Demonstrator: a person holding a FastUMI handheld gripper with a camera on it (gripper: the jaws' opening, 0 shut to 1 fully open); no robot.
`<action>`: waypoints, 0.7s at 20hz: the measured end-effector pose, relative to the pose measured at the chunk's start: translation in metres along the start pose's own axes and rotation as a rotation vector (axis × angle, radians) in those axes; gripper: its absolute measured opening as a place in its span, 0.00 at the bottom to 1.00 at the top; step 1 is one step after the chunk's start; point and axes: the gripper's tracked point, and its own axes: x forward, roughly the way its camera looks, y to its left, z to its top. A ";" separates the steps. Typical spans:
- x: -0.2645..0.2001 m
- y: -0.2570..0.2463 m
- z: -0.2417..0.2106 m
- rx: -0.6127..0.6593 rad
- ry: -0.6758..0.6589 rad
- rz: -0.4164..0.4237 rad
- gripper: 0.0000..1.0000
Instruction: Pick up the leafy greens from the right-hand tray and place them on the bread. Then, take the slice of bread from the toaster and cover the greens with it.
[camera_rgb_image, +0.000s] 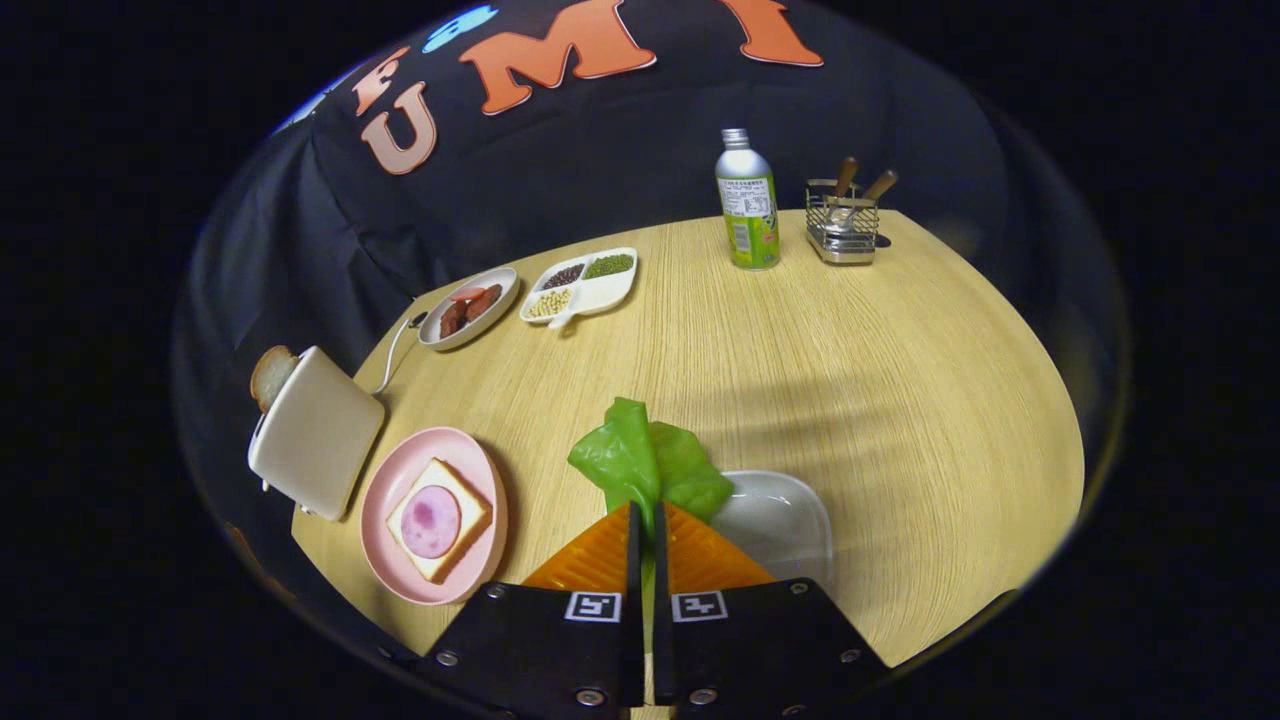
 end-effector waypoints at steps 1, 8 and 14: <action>-0.003 0.006 0.004 -0.006 -0.014 0.015 0.04; -0.015 0.052 0.019 -0.056 -0.063 0.110 0.04; -0.014 0.087 0.019 -0.082 -0.058 0.186 0.04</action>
